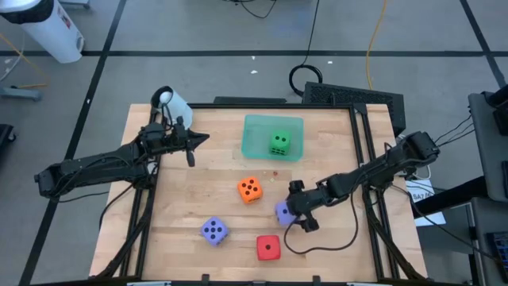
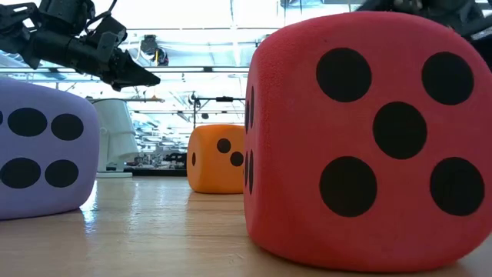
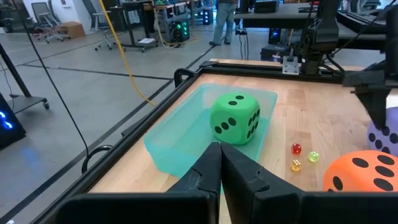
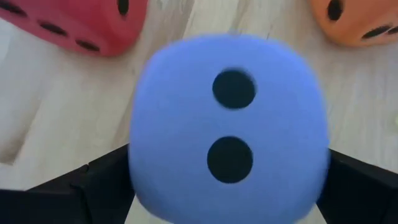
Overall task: Pick & Place Dice
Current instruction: Put the large right purple dice into the light blue bin
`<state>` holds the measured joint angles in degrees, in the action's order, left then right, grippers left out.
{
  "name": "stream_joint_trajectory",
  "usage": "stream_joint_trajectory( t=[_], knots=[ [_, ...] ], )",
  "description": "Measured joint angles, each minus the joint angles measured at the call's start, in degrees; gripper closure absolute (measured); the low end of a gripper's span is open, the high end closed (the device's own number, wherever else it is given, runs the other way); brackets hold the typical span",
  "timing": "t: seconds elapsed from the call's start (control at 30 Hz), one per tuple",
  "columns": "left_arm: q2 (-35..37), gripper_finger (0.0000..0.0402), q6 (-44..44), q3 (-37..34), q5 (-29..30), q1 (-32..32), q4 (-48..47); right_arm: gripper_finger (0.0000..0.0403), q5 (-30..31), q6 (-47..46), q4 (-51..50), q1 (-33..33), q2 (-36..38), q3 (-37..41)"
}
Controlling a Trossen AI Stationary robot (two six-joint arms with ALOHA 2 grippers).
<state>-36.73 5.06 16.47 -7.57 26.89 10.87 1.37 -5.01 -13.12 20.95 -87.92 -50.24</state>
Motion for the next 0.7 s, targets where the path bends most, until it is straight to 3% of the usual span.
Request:
stream_joint_trajectory(
  t=[0.2,0.37,0.53,0.7],
  knots=[
    [-0.02,0.0380,0.00,0.00,0.00,0.00,0.00,0.0009,0.06,1.50,2.48,0.02,0.28,0.00],
    [0.00,0.0380,0.21,0.01,0.02,0.00,0.02,0.0051,-0.38,0.10,5.20,-0.40,2.47,0.00],
    [0.00,0.0380,0.21,0.01,0.04,0.02,0.04,0.0052,-1.03,-1.86,5.36,-1.96,6.24,0.02],
    [0.00,0.0380,0.17,0.02,0.02,0.02,0.04,0.0052,6.79,0.41,5.88,-5.46,13.32,-0.41]
  ],
)
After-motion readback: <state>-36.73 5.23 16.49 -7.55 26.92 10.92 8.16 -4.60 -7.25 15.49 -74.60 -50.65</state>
